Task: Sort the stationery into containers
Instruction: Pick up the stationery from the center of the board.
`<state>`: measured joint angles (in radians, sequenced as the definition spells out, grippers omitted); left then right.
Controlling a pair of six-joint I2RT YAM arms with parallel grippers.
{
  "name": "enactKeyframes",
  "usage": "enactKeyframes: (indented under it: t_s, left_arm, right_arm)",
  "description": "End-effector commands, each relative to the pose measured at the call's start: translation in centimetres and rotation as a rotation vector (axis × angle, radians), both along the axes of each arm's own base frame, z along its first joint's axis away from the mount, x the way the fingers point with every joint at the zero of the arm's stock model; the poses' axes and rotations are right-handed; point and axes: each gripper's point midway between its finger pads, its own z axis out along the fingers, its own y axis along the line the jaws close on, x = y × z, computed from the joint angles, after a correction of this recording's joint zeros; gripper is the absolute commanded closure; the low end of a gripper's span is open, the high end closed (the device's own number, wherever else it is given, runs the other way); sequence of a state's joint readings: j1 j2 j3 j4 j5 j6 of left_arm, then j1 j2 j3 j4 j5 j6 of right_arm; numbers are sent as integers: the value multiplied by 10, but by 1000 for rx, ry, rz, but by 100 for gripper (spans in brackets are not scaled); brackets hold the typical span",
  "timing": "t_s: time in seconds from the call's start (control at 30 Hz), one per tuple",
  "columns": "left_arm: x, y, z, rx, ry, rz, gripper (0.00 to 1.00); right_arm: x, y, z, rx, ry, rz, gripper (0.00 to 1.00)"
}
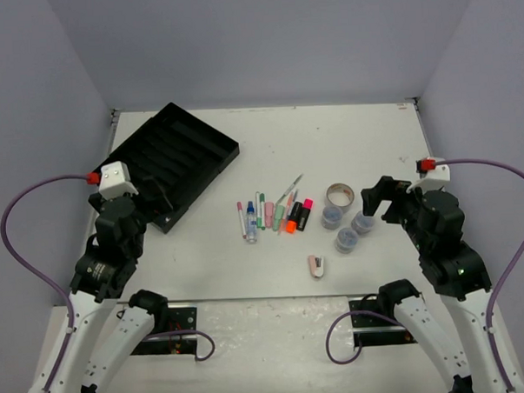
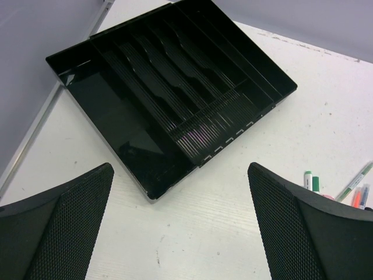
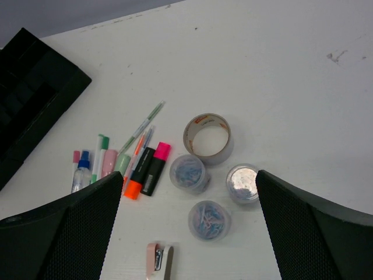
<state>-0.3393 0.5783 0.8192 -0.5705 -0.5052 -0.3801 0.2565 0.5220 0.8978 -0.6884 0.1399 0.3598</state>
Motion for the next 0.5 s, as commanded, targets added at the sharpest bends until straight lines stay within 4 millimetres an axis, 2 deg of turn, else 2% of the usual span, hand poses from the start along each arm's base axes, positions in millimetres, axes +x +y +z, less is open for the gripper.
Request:
enactKeyframes:
  t_s: [0.0, 0.27, 0.37, 0.47]
  left_arm:
    - [0, 7, 4, -4, -25, 39, 0]
    - [0, 6, 5, -8, -33, 34, 0]
    - [0, 5, 5, -10, -33, 26, 0]
    - [2, 4, 4, -7, -26, 21, 0]
  right_arm:
    - [5, 6, 8, 35, -9, 7, 1]
    - [12, 9, 12, 56, -30, 6, 1]
    - [26, 9, 1, 52, 9, -21, 1]
    - [49, 4, -21, 28, 90, -96, 1]
